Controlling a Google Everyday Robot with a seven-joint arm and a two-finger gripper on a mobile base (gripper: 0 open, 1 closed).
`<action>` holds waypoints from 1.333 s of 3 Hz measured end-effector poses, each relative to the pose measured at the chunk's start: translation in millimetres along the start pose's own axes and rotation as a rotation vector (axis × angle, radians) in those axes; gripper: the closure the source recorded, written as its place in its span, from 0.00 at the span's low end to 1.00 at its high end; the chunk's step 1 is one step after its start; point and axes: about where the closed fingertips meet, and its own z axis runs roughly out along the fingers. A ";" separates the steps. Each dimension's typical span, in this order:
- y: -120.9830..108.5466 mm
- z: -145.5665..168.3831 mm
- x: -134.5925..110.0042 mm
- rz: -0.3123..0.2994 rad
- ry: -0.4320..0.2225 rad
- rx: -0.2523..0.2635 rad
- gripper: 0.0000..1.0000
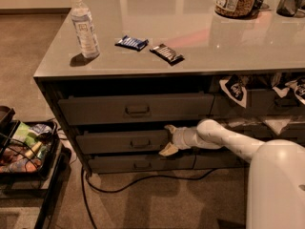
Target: Open middle drawer
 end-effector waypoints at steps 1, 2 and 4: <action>0.0 0.0 0.0 0.000 0.000 0.000 0.25; 0.0 0.1 0.0 0.000 0.000 0.000 0.44; -2.6 -4.9 -5.3 0.000 0.000 0.000 0.90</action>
Offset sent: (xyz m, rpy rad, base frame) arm 0.0000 0.0000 0.0000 0.0000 0.0000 0.0000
